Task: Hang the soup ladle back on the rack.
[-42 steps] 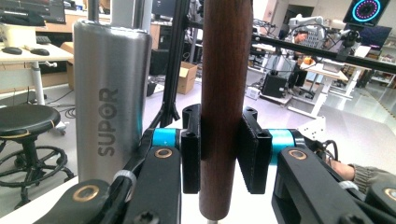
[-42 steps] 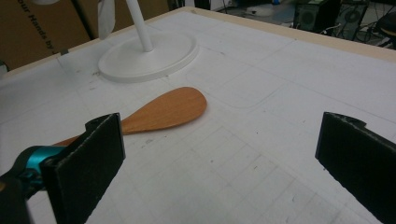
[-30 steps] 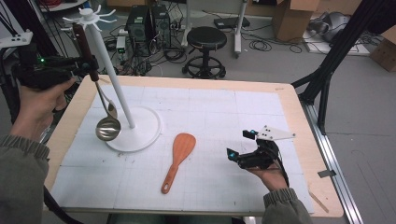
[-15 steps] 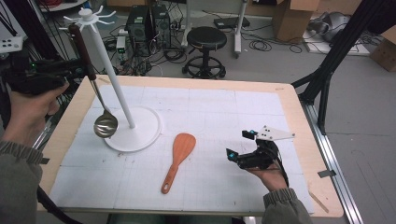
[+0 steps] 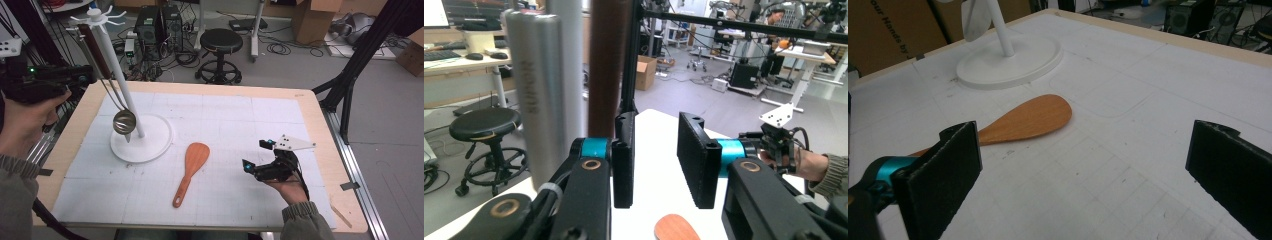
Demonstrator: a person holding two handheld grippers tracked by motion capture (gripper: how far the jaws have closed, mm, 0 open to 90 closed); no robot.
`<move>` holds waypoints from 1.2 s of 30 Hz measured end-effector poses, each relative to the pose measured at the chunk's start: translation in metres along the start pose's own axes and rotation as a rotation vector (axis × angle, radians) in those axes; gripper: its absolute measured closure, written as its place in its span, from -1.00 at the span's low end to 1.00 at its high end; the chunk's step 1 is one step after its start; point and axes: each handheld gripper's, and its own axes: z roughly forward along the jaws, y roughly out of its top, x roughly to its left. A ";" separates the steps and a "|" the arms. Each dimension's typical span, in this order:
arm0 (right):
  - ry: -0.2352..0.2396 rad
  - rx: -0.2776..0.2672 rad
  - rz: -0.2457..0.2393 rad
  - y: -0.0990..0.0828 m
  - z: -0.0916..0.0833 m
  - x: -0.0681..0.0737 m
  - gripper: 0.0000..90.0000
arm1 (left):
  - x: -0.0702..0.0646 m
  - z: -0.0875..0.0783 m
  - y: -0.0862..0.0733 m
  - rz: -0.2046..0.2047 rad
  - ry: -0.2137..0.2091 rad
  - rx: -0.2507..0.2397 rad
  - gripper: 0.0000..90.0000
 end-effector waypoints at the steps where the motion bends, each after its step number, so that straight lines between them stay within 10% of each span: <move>1: 0.000 0.001 -0.001 0.000 0.000 0.000 -0.99 | -0.001 0.000 0.001 0.000 -0.003 0.001 0.58; 36: -0.011 0.020 0.007 -0.002 -0.001 -0.001 -0.99 | -0.022 0.020 0.055 0.050 -0.075 0.072 0.99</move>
